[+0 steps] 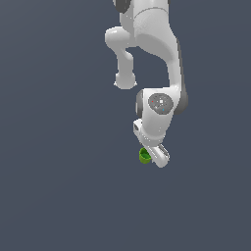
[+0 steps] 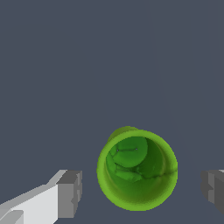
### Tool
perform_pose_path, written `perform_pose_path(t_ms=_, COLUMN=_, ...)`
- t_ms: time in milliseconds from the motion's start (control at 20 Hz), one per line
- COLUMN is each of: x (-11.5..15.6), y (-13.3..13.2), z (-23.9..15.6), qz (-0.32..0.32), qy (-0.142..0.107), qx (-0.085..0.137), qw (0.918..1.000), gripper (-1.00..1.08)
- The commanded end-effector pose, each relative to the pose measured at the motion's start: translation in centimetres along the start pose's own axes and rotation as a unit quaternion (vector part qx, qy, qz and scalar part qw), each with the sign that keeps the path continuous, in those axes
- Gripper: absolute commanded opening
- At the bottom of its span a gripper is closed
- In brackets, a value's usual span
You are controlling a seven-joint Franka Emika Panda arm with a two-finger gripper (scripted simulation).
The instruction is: Pick up the object and move it to a goal position.
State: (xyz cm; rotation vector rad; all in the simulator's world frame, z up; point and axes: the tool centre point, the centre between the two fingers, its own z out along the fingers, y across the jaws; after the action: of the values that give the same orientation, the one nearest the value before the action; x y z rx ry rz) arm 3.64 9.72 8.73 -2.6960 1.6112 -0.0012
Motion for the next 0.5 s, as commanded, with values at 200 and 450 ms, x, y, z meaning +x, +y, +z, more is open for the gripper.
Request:
perform_pose_path(t_ms=200, x=0.0, y=0.2, z=3.2, qz=0.002, qy=0.0, qx=-0.001, qw=1.0, gripper=1.0)
perform_pose_path(t_ms=450, x=0.0, y=0.1, z=4.5, qz=0.002, qy=0.0, qx=-0.001, qw=1.0, gripper=1.0)
